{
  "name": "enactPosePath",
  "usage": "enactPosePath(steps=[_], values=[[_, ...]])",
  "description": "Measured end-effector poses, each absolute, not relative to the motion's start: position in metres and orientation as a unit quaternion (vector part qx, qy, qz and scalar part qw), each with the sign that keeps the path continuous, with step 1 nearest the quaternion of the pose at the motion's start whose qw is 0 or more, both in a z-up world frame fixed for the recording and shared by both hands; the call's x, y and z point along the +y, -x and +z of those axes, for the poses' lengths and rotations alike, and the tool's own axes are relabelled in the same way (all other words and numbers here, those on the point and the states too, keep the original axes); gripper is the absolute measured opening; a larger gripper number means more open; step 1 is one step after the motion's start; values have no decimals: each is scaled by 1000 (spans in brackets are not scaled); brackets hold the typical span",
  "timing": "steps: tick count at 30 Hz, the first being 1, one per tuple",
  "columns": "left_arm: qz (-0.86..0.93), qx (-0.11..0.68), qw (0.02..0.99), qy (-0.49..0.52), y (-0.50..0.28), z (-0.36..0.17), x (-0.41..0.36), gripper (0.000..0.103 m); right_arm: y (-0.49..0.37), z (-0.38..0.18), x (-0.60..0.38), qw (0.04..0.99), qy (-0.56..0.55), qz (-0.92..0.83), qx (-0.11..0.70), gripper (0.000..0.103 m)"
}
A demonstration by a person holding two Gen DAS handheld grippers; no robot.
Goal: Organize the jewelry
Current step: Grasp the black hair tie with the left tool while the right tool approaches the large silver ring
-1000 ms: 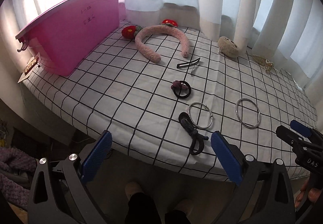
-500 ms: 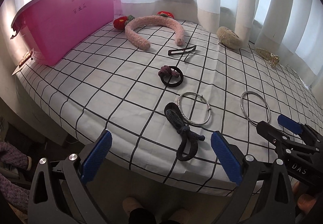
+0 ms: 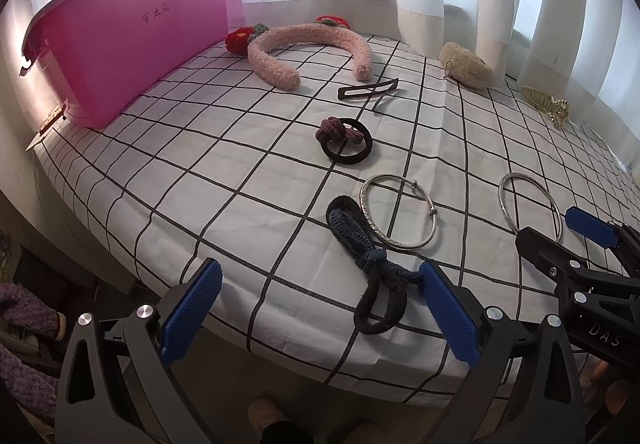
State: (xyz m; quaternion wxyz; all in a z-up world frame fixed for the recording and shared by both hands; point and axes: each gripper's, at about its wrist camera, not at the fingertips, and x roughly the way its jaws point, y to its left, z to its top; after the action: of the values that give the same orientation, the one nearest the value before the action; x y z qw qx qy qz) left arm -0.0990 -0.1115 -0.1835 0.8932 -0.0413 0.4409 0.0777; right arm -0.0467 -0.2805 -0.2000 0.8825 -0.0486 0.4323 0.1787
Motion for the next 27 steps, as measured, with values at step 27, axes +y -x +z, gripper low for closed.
enactPosePath(steps=[27], values=[[51,413,909,33,97,-184,-121,75,33,-205,-274,885,77,155,432,91]])
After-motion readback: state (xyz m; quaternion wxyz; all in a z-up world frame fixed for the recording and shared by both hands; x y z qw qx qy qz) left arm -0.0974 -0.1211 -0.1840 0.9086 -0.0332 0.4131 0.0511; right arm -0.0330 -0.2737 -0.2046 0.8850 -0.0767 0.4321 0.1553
